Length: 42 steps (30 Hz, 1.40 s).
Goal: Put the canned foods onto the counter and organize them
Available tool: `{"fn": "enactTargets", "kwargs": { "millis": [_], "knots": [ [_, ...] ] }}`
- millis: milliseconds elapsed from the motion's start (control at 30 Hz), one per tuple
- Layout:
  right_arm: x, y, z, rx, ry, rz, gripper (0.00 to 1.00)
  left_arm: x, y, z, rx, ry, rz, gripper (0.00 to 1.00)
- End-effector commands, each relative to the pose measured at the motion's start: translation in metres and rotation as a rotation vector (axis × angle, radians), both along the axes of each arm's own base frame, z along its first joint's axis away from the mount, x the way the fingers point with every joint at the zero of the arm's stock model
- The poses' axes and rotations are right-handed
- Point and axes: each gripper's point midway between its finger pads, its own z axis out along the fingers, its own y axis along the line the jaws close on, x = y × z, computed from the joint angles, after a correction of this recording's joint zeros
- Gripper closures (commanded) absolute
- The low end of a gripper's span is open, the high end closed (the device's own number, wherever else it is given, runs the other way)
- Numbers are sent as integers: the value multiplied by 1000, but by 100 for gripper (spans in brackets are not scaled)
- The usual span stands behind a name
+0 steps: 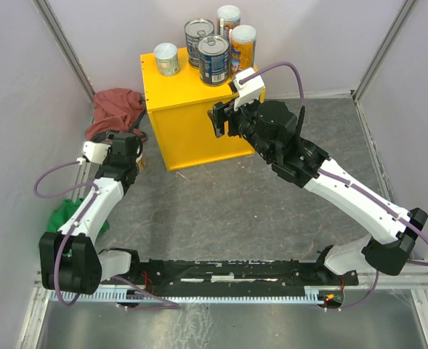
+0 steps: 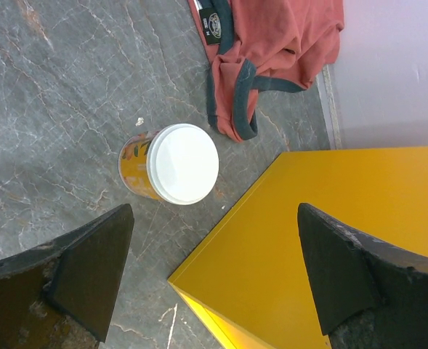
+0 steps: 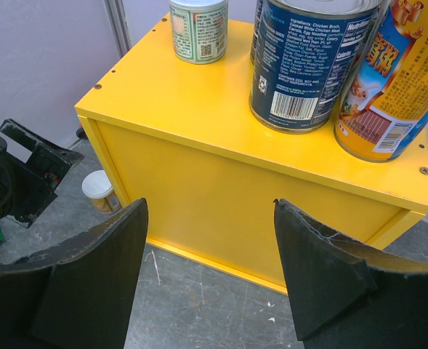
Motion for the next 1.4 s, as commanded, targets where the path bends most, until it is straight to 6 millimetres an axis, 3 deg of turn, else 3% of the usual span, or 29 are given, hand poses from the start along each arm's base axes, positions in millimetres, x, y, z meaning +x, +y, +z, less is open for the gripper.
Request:
{"fn": "enactTargets", "kwargs": {
  "millis": [0, 333, 1367],
  "knots": [
    [-3, 1, 23, 45, -43, 13, 22, 15, 3, 8, -64, -89, 36, 1],
    [-1, 5, 18, 35, -38, 14, 22, 25, 15, 3, -83, -89, 52, 1],
    [9, 13, 12, 0, -37, 5, 22, 57, 23, -11, -96, -119, 3, 1]
  ]
}}
